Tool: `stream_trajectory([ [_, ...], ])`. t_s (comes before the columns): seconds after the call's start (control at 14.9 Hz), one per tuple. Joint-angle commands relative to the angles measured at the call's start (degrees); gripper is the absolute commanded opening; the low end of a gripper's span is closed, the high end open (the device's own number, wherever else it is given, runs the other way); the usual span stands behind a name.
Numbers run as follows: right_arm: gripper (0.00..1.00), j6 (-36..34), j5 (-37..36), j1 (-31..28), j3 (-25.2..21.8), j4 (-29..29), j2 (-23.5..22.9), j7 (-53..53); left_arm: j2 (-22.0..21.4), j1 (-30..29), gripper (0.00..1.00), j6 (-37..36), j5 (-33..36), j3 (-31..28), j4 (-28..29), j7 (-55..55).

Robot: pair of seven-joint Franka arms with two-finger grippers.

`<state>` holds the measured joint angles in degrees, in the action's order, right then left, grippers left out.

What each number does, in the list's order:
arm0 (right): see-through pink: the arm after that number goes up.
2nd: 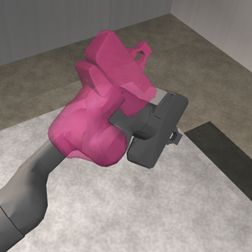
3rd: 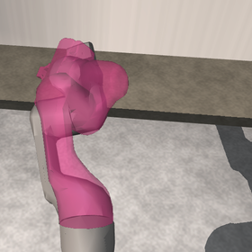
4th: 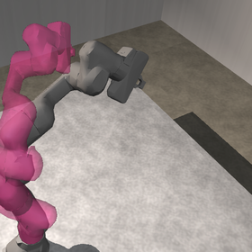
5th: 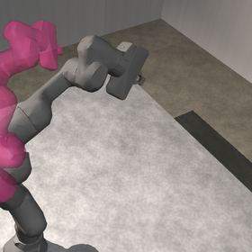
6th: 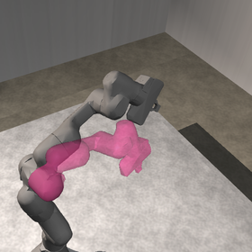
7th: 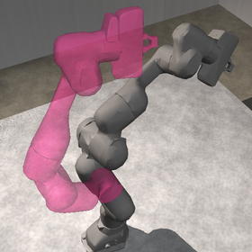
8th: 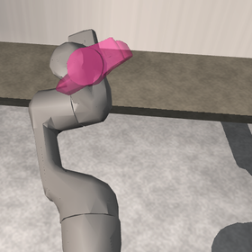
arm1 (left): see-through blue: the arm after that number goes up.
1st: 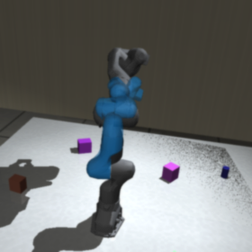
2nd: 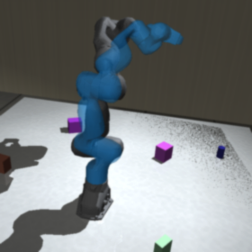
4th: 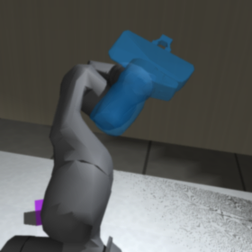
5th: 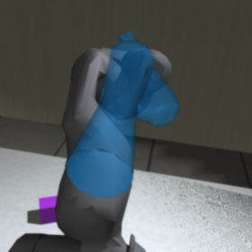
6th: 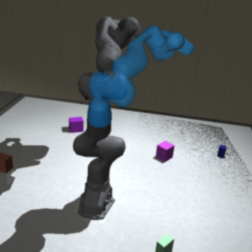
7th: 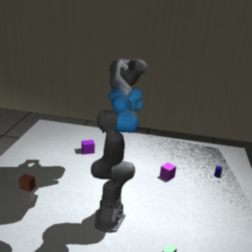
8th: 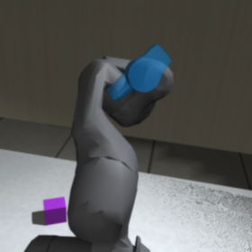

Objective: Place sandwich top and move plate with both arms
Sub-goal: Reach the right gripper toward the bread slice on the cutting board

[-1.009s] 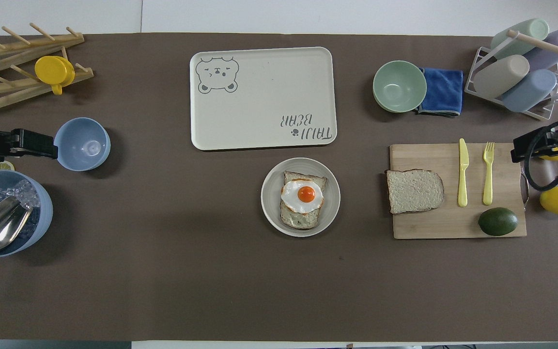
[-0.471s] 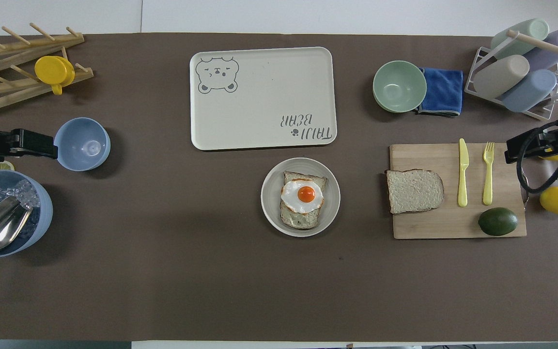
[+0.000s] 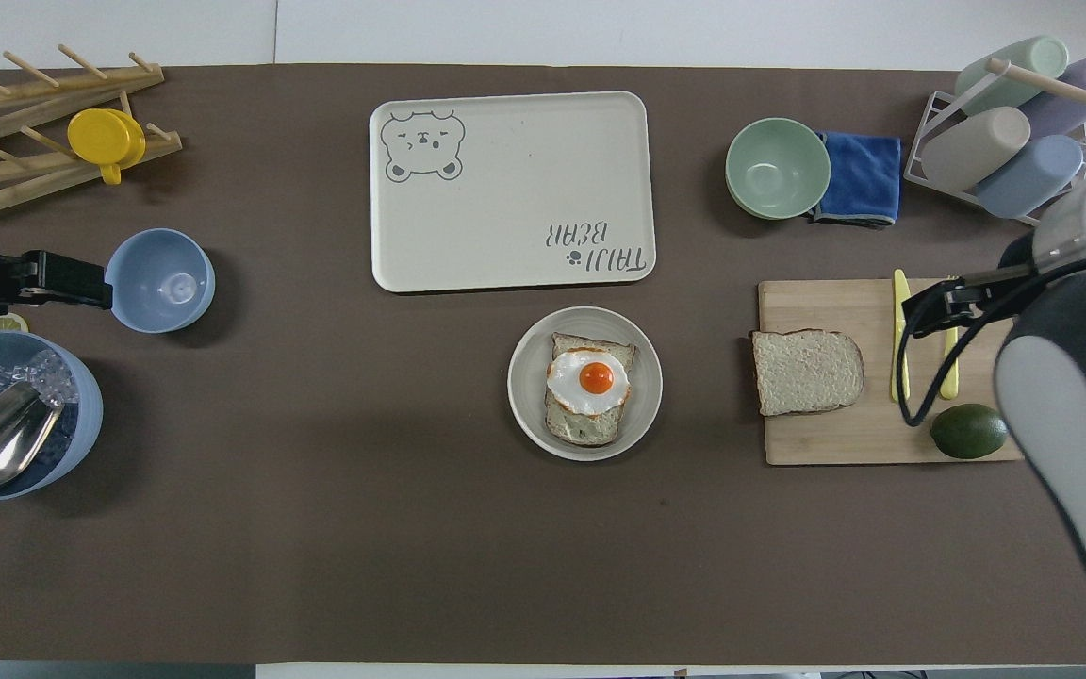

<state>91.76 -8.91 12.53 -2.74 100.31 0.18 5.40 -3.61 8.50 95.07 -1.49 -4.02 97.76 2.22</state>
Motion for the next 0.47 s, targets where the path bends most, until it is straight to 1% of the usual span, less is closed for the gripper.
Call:
stream_trajectory([
  [0.0,1.00,2.19,-4.54,6.52,0.19,2.35,-4.29,11.26,-0.43,-0.68,1.00,-0.59,0.87,0.41,-0.11,-0.46],
  [0.07,1.00,2.89,-5.06,7.58,0.19,2.44,-6.66,15.56,-0.43,-0.68,1.00,-0.50,0.87,0.41,-0.11,-0.46],
  [0.13,1.00,5.07,-6.11,8.11,0.19,3.05,-9.03,19.43,-0.43,-0.68,1.00,-0.50,0.78,0.50,-0.11,-0.46],
  [0.2,1.00,6.75,-6.38,8.47,0.19,4.53,-10.28,21.21,-0.43,-0.59,1.00,-0.50,0.78,0.50,-0.11,-0.46],
  [0.34,1.00,8.77,-6.39,10.74,0.19,5.42,-13.44,24.99,-0.43,-0.59,1.00,-0.59,0.87,0.41,-0.11,-0.46],
  [0.4,1.00,10.35,-6.39,10.84,0.19,5.86,-14.41,26.75,-0.43,-0.67,1.00,-0.50,0.87,0.50,-0.11,-0.46],
])
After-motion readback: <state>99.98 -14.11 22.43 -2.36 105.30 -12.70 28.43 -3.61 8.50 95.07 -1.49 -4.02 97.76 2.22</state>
